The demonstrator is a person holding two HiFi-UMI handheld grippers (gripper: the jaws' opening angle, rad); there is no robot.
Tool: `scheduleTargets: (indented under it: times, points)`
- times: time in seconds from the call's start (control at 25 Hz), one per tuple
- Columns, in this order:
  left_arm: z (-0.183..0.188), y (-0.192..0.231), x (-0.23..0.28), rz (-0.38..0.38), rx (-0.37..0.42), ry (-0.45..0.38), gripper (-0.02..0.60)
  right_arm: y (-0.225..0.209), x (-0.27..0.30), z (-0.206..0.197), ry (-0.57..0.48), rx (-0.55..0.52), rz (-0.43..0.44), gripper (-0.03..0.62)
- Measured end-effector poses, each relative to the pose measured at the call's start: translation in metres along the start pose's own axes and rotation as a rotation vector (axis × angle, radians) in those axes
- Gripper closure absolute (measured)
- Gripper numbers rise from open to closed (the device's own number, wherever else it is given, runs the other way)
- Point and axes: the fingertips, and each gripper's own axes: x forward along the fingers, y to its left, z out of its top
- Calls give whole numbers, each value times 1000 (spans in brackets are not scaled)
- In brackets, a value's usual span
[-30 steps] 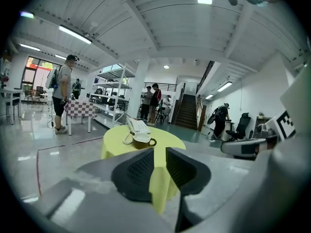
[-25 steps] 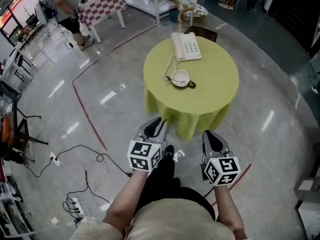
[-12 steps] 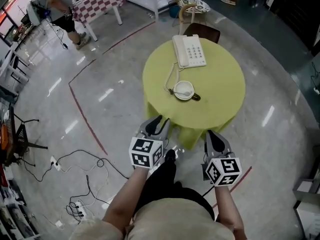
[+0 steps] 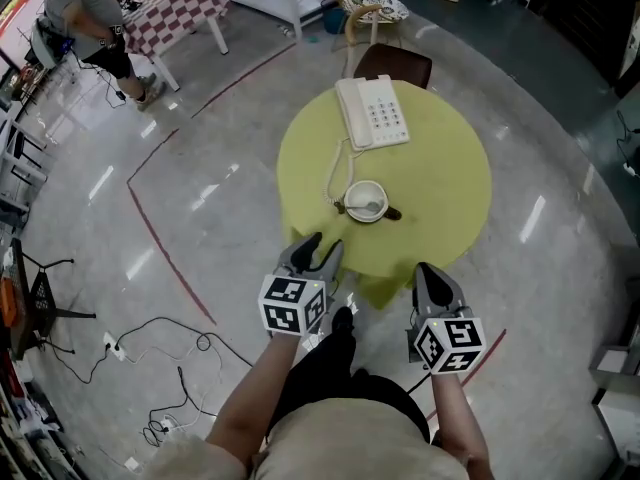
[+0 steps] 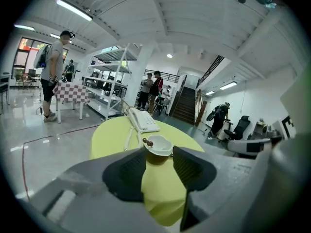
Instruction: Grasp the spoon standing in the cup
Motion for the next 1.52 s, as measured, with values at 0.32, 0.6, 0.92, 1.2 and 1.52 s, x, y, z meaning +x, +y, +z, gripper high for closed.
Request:
scheduleTargets:
  times: [0.32, 0.6, 0.92, 1.2, 1.52]
  points:
    - [0, 8, 22, -29, -31, 42, 381, -7, 12, 8, -2, 10, -39, 592]
    - [-2, 14, 36, -27, -54, 63, 382, -10, 17, 9, -2, 23, -58, 592]
    - [-3, 13, 56, 2, -78, 86, 382, -24, 26, 17, -7, -2, -26, 592]
    - [-2, 16, 70, 55, -114, 97, 382, -40, 43, 32, 1, -32, 16, 592]
    - [0, 22, 83, 122, -184, 76, 382, -58, 64, 38, 31, -26, 58, 592]
